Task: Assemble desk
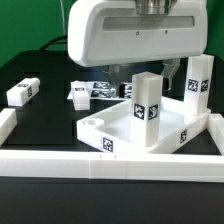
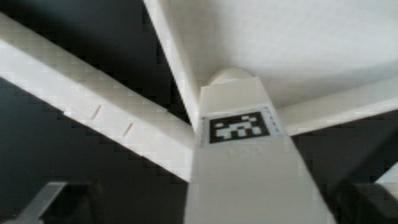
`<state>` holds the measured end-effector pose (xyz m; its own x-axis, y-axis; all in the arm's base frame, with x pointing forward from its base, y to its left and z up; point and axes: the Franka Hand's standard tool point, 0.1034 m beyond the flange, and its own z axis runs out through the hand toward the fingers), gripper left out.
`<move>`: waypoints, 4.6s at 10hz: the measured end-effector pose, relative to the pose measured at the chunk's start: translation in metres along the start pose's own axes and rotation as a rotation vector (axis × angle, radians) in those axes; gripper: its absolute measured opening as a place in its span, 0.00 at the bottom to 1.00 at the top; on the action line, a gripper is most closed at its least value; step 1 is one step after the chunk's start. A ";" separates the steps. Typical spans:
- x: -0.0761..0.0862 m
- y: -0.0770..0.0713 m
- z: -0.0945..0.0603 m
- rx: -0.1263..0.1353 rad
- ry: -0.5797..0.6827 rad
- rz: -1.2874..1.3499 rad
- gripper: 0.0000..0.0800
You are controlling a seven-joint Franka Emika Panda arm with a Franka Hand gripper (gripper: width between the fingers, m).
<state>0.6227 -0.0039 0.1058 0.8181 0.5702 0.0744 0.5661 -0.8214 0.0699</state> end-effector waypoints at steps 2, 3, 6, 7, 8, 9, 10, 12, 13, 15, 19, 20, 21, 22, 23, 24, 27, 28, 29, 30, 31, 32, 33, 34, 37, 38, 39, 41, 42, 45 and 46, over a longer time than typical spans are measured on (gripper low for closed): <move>0.000 0.000 0.000 0.000 0.000 0.011 0.80; 0.000 0.001 0.000 0.000 0.000 0.012 0.80; -0.002 0.003 -0.001 -0.003 -0.003 0.044 0.38; -0.003 0.004 -0.001 -0.004 -0.004 0.063 0.38; -0.005 0.007 -0.001 -0.007 -0.005 0.107 0.38; -0.008 0.011 -0.001 -0.012 -0.006 0.187 0.38; -0.010 0.014 -0.002 -0.014 -0.007 0.227 0.38; -0.015 0.022 -0.002 -0.022 -0.009 0.370 0.38; -0.017 0.025 -0.002 -0.026 -0.010 0.401 0.38; -0.017 0.025 -0.002 -0.026 -0.010 0.401 0.48; -0.024 0.018 -0.027 -0.011 0.001 0.434 0.81; -0.030 0.012 -0.034 -0.005 0.004 0.506 0.81; -0.034 0.008 -0.036 0.000 0.002 0.535 0.81; -0.034 0.009 -0.034 -0.001 0.000 0.530 0.81; -0.034 0.008 -0.034 -0.001 -0.001 0.530 0.81; -0.034 0.008 -0.034 -0.001 -0.001 0.530 0.81; -0.046 0.007 -0.030 0.005 0.005 0.600 0.81; -0.067 0.000 -0.022 0.008 0.002 0.662 0.81; -0.078 -0.006 -0.016 0.008 -0.006 0.673 0.81; -0.077 -0.005 -0.017 0.009 -0.005 0.674 0.81; -0.076 -0.005 -0.017 0.008 -0.004 0.681 0.81; -0.077 -0.005 -0.016 0.009 -0.005 0.679 0.81; -0.076 -0.006 -0.016 0.010 -0.005 0.706 0.81; -0.076 -0.007 -0.016 0.016 -0.003 0.795 0.81; -0.084 -0.012 -0.007 0.040 -0.018 1.086 0.81; -0.086 -0.012 -0.005 0.052 -0.020 1.166 0.81; -0.085 -0.013 -0.002 0.054 -0.021 1.250 0.81; -0.084 -0.014 -0.003 0.055 -0.023 1.318 0.81; -0.084 -0.015 -0.002 0.055 -0.024 1.363 0.81; -0.091 -0.023 0.005 0.069 -0.035 1.605 0.81; -0.101 -0.027 0.010 0.064 -0.035 1.617 0.81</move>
Offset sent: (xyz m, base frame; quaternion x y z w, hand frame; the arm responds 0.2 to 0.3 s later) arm 0.0000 0.0000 0.0000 0.0000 0.0000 0.0000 1.0000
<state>0.5259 -0.0390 0.0860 0.5331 -0.8460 0.0035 -0.8421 -0.5310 -0.0939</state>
